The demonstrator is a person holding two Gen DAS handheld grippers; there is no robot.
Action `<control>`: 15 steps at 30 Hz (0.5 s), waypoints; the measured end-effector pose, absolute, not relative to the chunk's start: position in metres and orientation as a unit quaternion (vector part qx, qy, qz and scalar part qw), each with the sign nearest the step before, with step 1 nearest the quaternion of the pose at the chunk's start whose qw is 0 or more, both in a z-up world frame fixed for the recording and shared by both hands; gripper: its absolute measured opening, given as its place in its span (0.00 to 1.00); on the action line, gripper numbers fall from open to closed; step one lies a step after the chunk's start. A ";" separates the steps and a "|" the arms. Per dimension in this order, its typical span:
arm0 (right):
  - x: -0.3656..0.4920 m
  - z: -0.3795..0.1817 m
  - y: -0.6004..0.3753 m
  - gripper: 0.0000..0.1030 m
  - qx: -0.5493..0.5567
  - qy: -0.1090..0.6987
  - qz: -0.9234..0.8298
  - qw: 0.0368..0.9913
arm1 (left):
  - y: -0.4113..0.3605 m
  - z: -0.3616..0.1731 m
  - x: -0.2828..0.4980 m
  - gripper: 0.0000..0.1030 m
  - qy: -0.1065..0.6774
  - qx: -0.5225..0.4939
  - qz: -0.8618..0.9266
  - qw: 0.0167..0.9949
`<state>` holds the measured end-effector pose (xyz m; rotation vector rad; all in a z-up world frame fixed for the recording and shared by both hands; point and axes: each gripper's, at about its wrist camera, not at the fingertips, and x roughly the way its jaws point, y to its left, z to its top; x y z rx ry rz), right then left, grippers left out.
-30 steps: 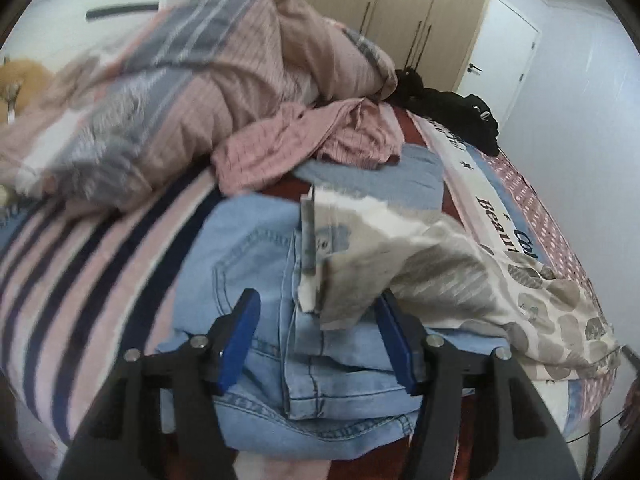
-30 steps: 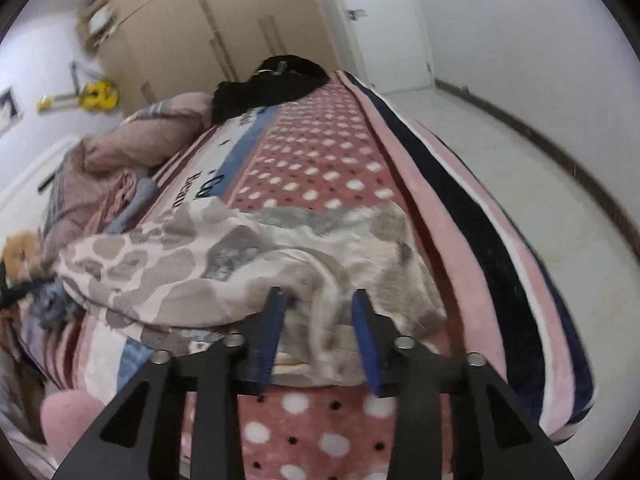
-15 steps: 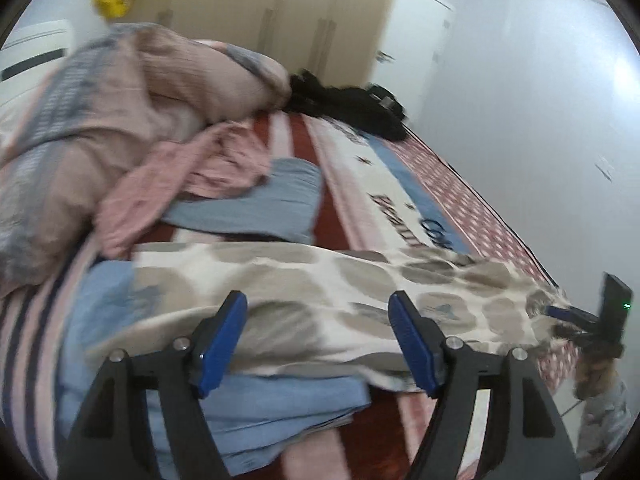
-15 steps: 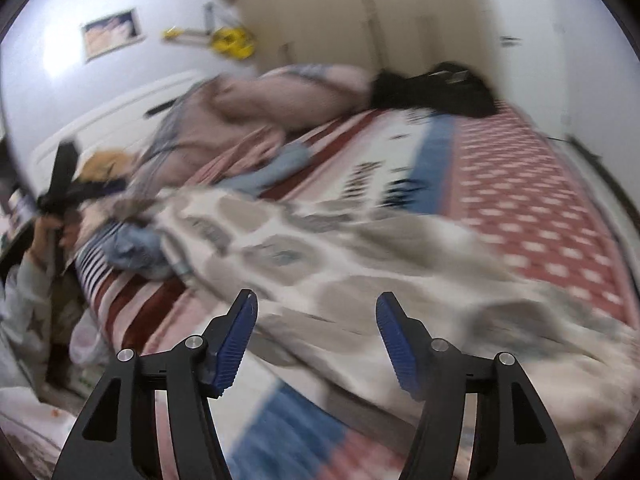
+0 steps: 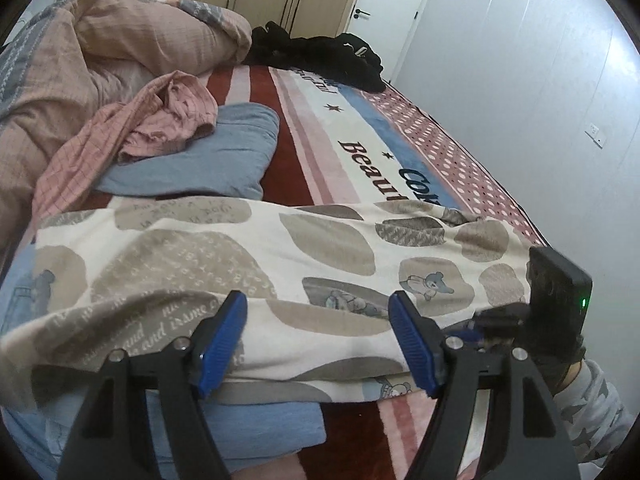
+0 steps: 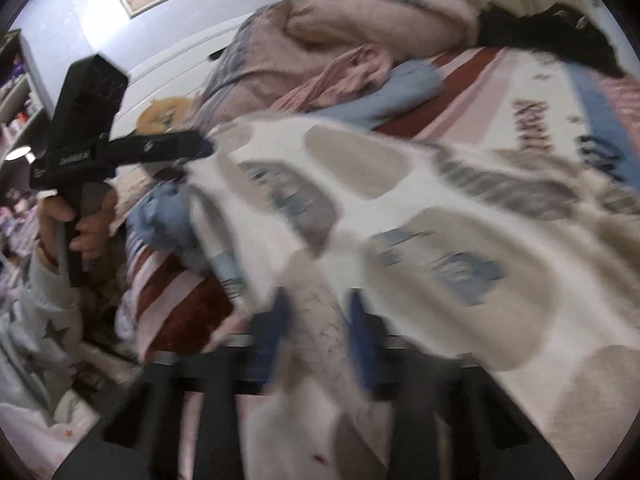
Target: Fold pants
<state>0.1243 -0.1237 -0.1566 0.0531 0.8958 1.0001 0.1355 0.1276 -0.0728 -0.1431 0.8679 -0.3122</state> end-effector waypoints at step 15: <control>0.082 -0.161 -0.119 0.18 -0.006 0.423 0.499 0.756 | 0.063 -0.104 0.135 0.67 0.462 -0.022 -0.170 0.870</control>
